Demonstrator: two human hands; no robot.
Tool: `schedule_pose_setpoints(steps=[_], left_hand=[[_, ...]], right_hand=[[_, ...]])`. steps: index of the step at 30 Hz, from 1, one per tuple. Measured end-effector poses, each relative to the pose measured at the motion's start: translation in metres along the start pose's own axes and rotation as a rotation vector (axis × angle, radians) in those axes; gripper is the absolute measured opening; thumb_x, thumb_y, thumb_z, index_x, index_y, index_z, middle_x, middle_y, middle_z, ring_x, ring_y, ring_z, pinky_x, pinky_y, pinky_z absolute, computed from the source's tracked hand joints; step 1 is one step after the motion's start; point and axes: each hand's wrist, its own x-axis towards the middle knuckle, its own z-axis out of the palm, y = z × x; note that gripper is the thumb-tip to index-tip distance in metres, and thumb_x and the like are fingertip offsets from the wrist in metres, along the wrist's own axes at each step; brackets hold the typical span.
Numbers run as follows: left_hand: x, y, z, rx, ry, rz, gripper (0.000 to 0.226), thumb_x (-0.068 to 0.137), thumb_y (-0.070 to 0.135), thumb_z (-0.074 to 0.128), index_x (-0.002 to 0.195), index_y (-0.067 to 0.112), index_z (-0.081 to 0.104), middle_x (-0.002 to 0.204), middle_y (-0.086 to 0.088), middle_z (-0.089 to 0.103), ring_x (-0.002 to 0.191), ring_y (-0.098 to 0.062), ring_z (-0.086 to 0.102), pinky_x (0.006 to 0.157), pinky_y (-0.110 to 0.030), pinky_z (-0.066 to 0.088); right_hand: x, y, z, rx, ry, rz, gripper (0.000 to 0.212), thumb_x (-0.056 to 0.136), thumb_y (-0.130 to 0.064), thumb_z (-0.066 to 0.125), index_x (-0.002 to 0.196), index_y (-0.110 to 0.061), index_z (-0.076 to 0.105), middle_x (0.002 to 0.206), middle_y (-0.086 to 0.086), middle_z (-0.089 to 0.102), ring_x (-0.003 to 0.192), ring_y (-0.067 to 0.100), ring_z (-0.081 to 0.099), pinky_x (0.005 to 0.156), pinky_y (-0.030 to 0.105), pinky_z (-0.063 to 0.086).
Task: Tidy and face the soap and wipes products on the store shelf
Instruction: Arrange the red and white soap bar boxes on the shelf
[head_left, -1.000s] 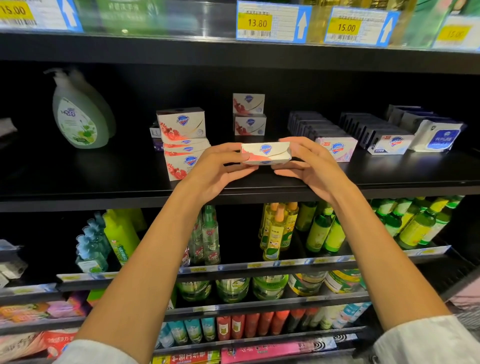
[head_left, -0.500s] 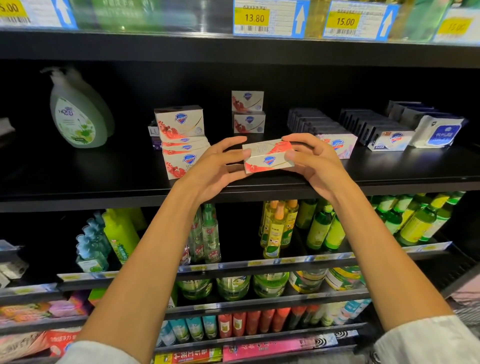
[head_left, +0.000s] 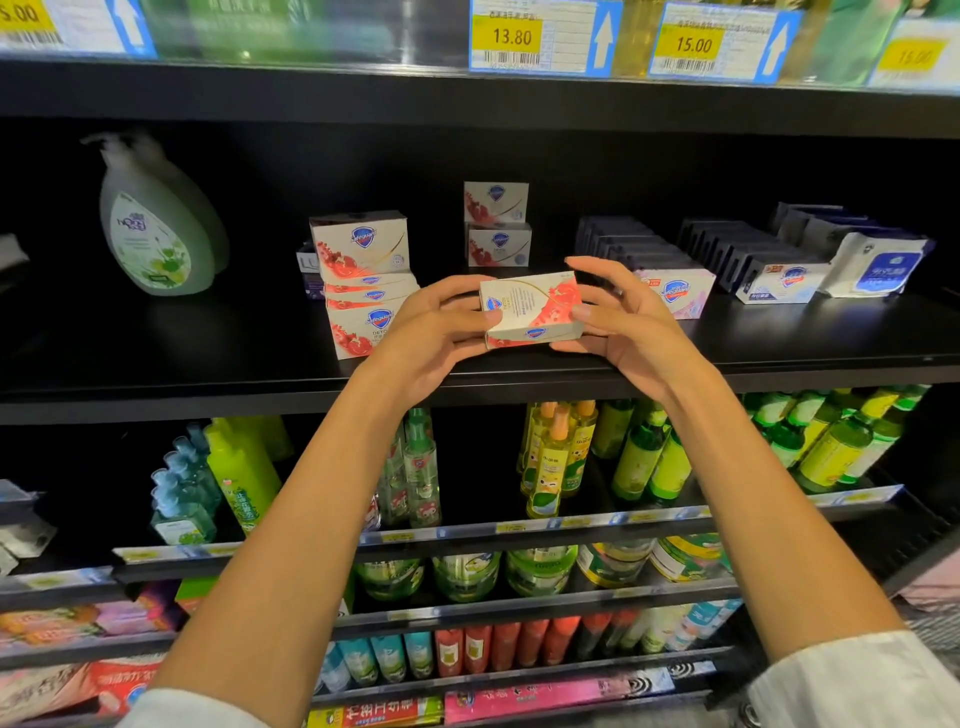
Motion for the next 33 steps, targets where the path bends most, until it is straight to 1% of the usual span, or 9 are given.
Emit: schedule_pose_setpoints(steps=[2,4,9,12,15,18,26,29,33], left_hand=[[0.001,-0.001,-0.001,0.008,-0.001,0.017,0.046,0.094,-0.004,0.069,0.137,0.009,0.06,0.13,-0.013,0.071,0.123,-0.028,0.069,0.104,-0.048,0.056],[0.001,-0.002,-0.002,0.017,-0.001,0.034,0.045,0.094,-0.005,0.069,0.136,0.012,0.062,0.13,-0.013,0.071,0.125,-0.027,0.067,0.105,-0.049,0.056],[-0.003,-0.001,0.0,0.049,-0.029,0.047,0.046,0.094,-0.001,0.071,0.136,0.016,0.061,0.127,-0.011,0.072,0.126,-0.024,0.067,0.101,-0.043,0.057],[-0.005,0.0,0.0,0.034,-0.042,0.046,0.047,0.096,0.003,0.07,0.139,0.016,0.057,0.127,-0.013,0.073,0.124,-0.027,0.068,0.101,-0.042,0.058],[-0.006,0.001,0.003,0.023,-0.048,0.028,0.047,0.098,0.008,0.069,0.142,0.017,0.055,0.127,-0.014,0.072,0.123,-0.029,0.068,0.102,-0.049,0.057],[-0.006,0.002,0.006,0.019,-0.051,0.008,0.045,0.099,0.013,0.068,0.142,0.012,0.055,0.128,-0.015,0.071,0.122,-0.029,0.069,0.104,-0.053,0.056],[-0.007,0.004,0.008,0.01,-0.035,0.003,0.032,0.103,0.022,0.065,0.131,0.008,0.063,0.126,-0.014,0.074,0.119,-0.029,0.071,0.104,-0.051,0.056],[-0.007,0.004,0.006,0.006,-0.031,0.02,0.03,0.103,0.018,0.064,0.13,0.007,0.062,0.127,-0.015,0.073,0.119,-0.03,0.071,0.106,-0.051,0.055],[-0.007,0.003,0.003,0.014,-0.049,0.044,0.027,0.102,0.014,0.064,0.128,0.007,0.062,0.129,-0.016,0.071,0.121,-0.031,0.069,0.109,-0.05,0.053]], right_hand=[[0.0,-0.002,0.001,0.019,0.013,0.039,0.056,0.095,-0.01,0.07,0.148,-0.021,0.053,0.134,0.015,0.069,0.121,0.035,0.069,0.09,0.051,0.063],[0.0,-0.003,0.004,-0.001,0.015,0.062,0.05,0.096,-0.014,0.07,0.144,-0.017,0.057,0.129,0.017,0.071,0.117,0.039,0.071,0.086,0.047,0.065],[0.0,-0.004,0.006,-0.001,0.053,0.081,0.04,0.096,-0.012,0.071,0.135,-0.01,0.063,0.122,0.02,0.074,0.112,0.038,0.073,0.078,0.036,0.066],[0.0,-0.002,0.003,-0.011,0.043,0.057,0.044,0.096,-0.006,0.071,0.138,-0.01,0.061,0.124,0.019,0.074,0.115,0.035,0.073,0.088,0.042,0.064],[-0.001,0.001,0.001,-0.021,0.038,0.002,0.049,0.093,-0.002,0.073,0.14,-0.012,0.06,0.125,0.02,0.073,0.119,0.035,0.07,0.094,0.05,0.062],[-0.001,0.003,0.001,-0.037,0.041,-0.045,0.053,0.091,-0.004,0.076,0.141,-0.015,0.059,0.128,0.02,0.071,0.124,0.033,0.067,0.098,0.052,0.06],[-0.003,0.002,0.004,-0.094,0.027,-0.068,0.052,0.092,0.001,0.074,0.14,-0.014,0.059,0.128,0.017,0.071,0.124,0.031,0.068,0.1,0.055,0.057],[-0.004,0.001,0.005,-0.093,0.007,-0.064,0.049,0.096,-0.004,0.071,0.142,-0.016,0.057,0.129,0.016,0.071,0.126,0.031,0.067,0.1,0.052,0.058],[-0.002,-0.001,0.009,-0.071,0.018,-0.009,0.037,0.106,-0.024,0.058,0.142,-0.014,0.059,0.133,0.014,0.07,0.126,0.034,0.066,0.102,0.048,0.057]])
